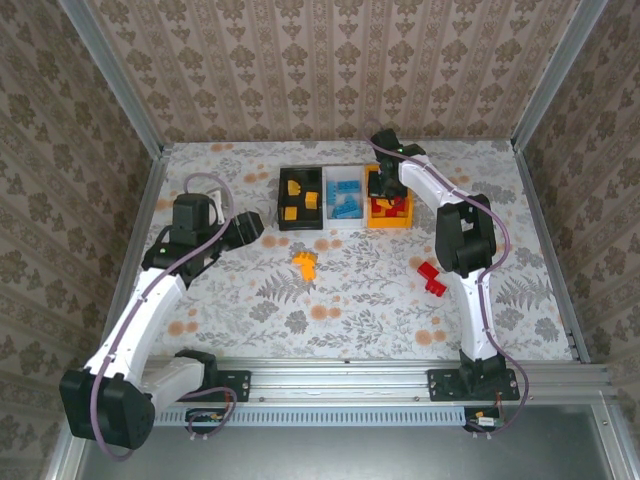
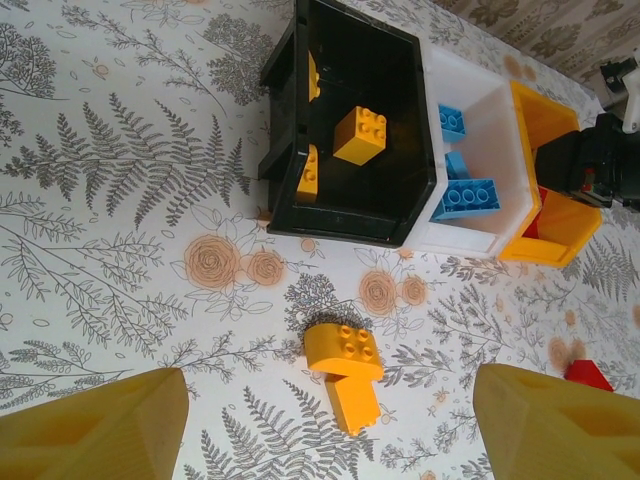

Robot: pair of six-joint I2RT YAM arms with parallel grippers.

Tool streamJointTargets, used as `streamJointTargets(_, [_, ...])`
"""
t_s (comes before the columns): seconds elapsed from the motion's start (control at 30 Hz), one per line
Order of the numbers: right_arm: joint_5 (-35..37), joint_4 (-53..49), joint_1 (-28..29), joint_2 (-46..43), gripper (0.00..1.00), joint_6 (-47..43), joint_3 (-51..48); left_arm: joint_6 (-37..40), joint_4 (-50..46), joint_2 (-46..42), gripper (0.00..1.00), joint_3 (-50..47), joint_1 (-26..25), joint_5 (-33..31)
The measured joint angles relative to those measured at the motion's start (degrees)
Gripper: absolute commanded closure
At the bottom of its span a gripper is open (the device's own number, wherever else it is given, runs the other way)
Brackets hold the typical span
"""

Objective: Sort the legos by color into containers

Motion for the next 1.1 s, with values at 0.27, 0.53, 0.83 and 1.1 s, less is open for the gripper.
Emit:
streamJointTargets(0.27, [-0.85, 1.46, 0.11, -1.64, 0.97, 1.05, -2.60, -0.09, 0.00, -0.28, 0.23, -1.18, 0.68, 0.50])
streamJointTargets(0.53, [-3.32, 1.44, 0.11, -4.85, 0.97, 1.99, -3.28, -0.46, 0.20, -0.72, 0.23, -1.18, 1.01, 1.18])
streamJointTargets(0.83, [-6.49, 1.57, 1.73, -8.94, 0.97, 3.91, -1.51, -0.46, 0.22, -1.81, 0.23, -1.44, 1.42, 1.64])
streamJointTargets(1.1, [-14.49, 2.36, 8.72, -2.38, 0.97, 6.27, 16.33, -0.50, 0.20, -3.43, 0.22, -3.74, 1.70, 2.01])
